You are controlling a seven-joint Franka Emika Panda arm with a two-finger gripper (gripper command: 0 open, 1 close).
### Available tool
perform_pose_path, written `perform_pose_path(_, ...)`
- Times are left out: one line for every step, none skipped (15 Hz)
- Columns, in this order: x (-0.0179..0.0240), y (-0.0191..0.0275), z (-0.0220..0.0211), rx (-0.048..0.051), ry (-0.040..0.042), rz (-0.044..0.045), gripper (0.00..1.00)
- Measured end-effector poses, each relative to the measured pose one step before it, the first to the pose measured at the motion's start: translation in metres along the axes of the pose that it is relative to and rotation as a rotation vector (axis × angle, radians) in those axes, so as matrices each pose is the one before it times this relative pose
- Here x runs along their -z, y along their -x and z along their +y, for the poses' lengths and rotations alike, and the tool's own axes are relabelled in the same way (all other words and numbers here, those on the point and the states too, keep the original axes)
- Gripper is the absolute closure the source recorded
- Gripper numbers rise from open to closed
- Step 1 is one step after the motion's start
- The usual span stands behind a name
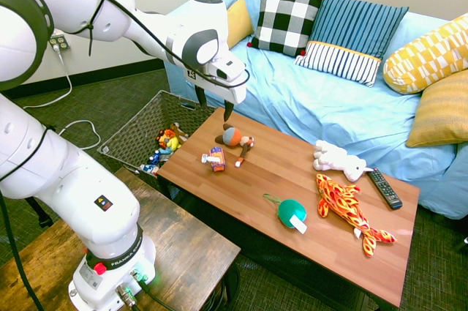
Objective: Put the toy car in the basket
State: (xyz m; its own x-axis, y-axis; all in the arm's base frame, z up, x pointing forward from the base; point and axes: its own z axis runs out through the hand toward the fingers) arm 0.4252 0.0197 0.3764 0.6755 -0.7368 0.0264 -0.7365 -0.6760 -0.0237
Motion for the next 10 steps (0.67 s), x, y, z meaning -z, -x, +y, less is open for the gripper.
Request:
perform_pose_path(0.00016, -0.00079, -0.00100, 0.00091, -0.00048, 0.00005, 0.00)
perform_pose_path(-0.00104, -0.00046, 0.00008, 0.00488, 0.00139, -0.00182, 0.00)
perform_pose_path(-0.00054, -0.00195, -0.00109, 0.00965, -0.00263, 0.00106, 0.00)
perform_pose_path(-0.00164, -0.00226, -0.00250, 0.01438, -0.00450, 0.00293, 0.00)
perform_pose_path(-0.00458, -0.00234, -0.00424, 0.02845, -0.00471, 0.00290, 0.00)
perform_pose_path(-0.00946, -0.00026, -0.00456, 0.03372, -0.00022, -0.00159, 0.00)
perform_pose_path(-0.01194, -0.00133, 0.00018, 0.03005, 0.00756, -0.00794, 0.00)
perform_pose_path(-0.01141, -0.00322, 0.00795, 0.02550, 0.00509, -0.00934, 0.00)
perform_pose_path(-0.01314, -0.00085, 0.00843, 0.02585, 0.00082, 0.00020, 0.00)
perform_pose_path(-0.01613, 0.00391, 0.00693, 0.03601, -0.00311, 0.00518, 0.00)
